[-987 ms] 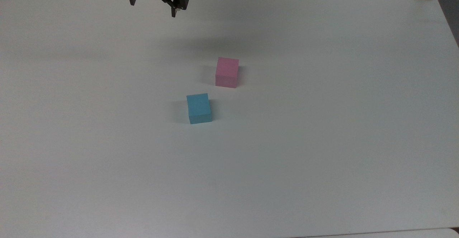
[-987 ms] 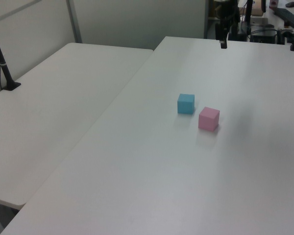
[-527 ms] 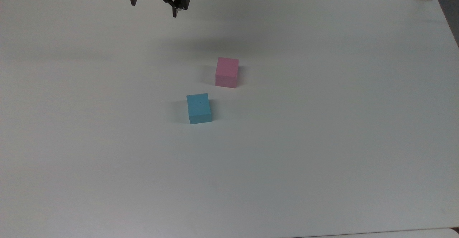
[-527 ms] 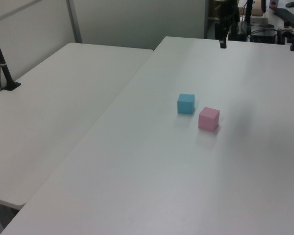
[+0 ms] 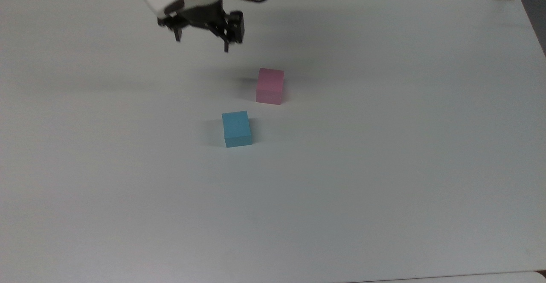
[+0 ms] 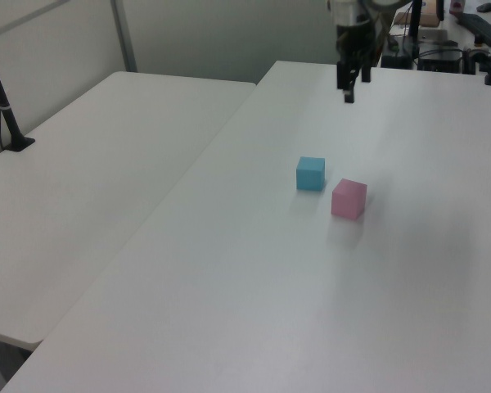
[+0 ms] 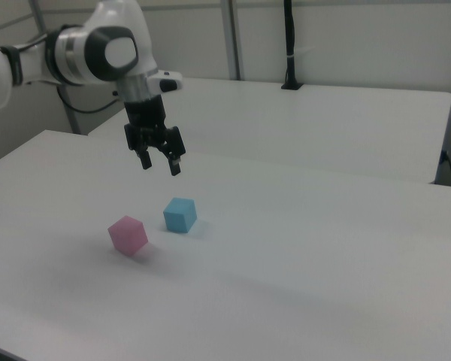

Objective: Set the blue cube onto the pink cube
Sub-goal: 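Lower the gripper over the light-blue cube and close on it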

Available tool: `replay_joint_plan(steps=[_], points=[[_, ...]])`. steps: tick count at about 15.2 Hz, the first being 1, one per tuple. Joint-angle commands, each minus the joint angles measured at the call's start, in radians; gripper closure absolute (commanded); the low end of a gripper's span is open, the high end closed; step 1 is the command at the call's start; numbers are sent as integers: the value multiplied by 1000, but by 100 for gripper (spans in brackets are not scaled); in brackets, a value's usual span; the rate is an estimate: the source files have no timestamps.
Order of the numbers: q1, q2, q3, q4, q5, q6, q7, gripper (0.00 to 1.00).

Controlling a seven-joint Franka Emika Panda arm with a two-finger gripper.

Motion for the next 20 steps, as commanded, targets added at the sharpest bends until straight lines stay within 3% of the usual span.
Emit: replay_joint_plan(steps=[1, 4, 9, 10, 11, 12, 15, 17, 20], points=[[34, 127, -21, 70, 36, 71, -90, 0], [56, 241, -21, 116, 81, 164, -158, 0], [105, 356, -27, 112, 76, 315, -150, 0], [107, 359, -27, 109, 75, 321, -152, 6], [102, 359, -27, 107, 76, 321, -159, 20], [99, 359, -30, 106, 76, 321, -163, 21], [97, 358, -35, 90, 70, 321, -167, 16], [97, 342, -49, 96, 70, 309, -202, 0], [99, 333, -78, 95, 72, 300, -283, 0]])
